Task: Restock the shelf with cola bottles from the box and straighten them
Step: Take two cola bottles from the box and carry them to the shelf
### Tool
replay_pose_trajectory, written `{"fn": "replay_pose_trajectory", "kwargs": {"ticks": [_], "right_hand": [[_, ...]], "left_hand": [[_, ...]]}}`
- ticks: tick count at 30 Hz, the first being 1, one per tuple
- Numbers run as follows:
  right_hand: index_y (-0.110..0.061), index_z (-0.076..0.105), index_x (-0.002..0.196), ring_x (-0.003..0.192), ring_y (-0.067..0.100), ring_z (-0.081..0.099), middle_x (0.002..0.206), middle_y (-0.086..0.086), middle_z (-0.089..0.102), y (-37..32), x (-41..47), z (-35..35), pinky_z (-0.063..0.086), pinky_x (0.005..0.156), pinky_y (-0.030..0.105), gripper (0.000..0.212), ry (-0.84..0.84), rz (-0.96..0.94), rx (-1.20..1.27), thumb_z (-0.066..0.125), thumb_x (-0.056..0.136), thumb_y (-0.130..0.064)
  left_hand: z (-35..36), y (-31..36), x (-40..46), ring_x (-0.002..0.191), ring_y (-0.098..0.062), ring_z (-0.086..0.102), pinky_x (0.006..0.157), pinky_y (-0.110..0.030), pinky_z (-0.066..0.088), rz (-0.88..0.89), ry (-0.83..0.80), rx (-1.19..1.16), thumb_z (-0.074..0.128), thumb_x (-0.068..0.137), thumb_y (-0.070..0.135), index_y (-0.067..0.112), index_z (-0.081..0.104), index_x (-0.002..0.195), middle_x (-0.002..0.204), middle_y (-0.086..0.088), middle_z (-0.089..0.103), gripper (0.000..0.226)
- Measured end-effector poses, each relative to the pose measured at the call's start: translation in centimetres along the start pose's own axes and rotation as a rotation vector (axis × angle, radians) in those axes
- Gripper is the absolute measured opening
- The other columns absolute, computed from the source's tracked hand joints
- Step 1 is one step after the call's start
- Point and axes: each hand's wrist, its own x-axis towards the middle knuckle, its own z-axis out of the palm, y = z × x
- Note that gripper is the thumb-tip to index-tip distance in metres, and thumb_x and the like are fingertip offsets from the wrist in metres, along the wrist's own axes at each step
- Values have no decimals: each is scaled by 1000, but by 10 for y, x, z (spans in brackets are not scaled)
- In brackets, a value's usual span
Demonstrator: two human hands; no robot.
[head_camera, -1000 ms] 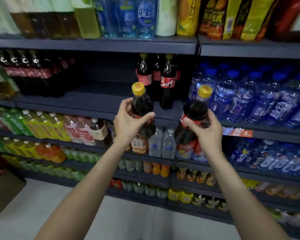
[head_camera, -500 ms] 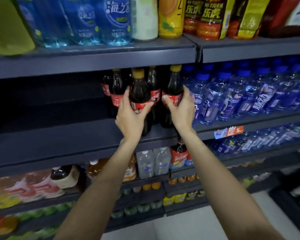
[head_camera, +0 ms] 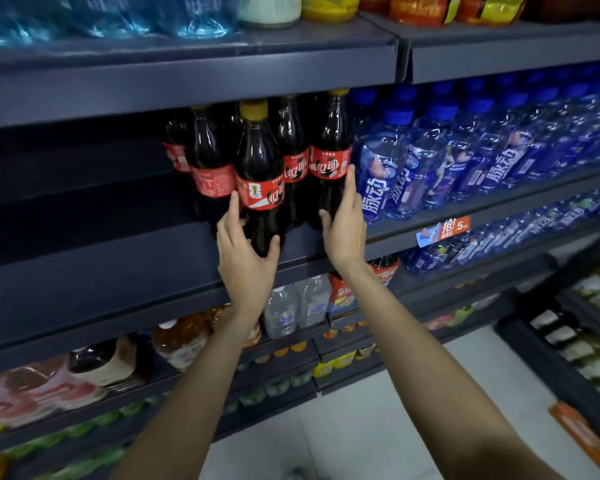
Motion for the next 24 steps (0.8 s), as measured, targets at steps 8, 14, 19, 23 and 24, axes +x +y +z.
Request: {"fn": "replay_pose_trajectory", "kwargs": {"ticks": [8,14,19,23,24], "right_hand": [[-11,13,151,138,23,30,150,10,31,18,-20,-29,27,110,30,76,-231,-98,36,60,91,-15],[-20,42,140,110,23,58,130,4,57,52,-76,-105,48,90,38,50,-246,-163,-39,58,93,-22],[-21,60,122,88,14,64,109,-3,68,132,-161,-195,53,73,38,29,-73,-19,-95,56,93,-21],[-17,65,113,90,18,66,101,0,71,217,-263,-261,49,76,29,25,129,220,-146,56,90,-15],[-15,66,111,91,19,66,101,0,71,239,-288,-275,46,77,26,25,157,275,-164,55,89,-15]], "left_hand": [[-18,45,-25,119,-17,45,100,-33,40,67,47,-177,61,85,14,15,45,135,126,1,55,52],[5,84,-70,99,-7,61,90,-22,45,111,-286,-353,56,90,17,18,59,115,99,9,66,25],[54,120,-148,89,-1,62,81,-13,46,58,-768,-406,58,91,8,18,63,104,95,9,67,17],[109,143,-248,76,12,59,74,-6,44,-131,-1130,-356,59,88,-3,11,63,107,95,3,65,23],[122,148,-276,72,15,57,72,-5,43,-169,-1184,-316,58,88,-5,5,63,108,93,-1,64,23]]}}
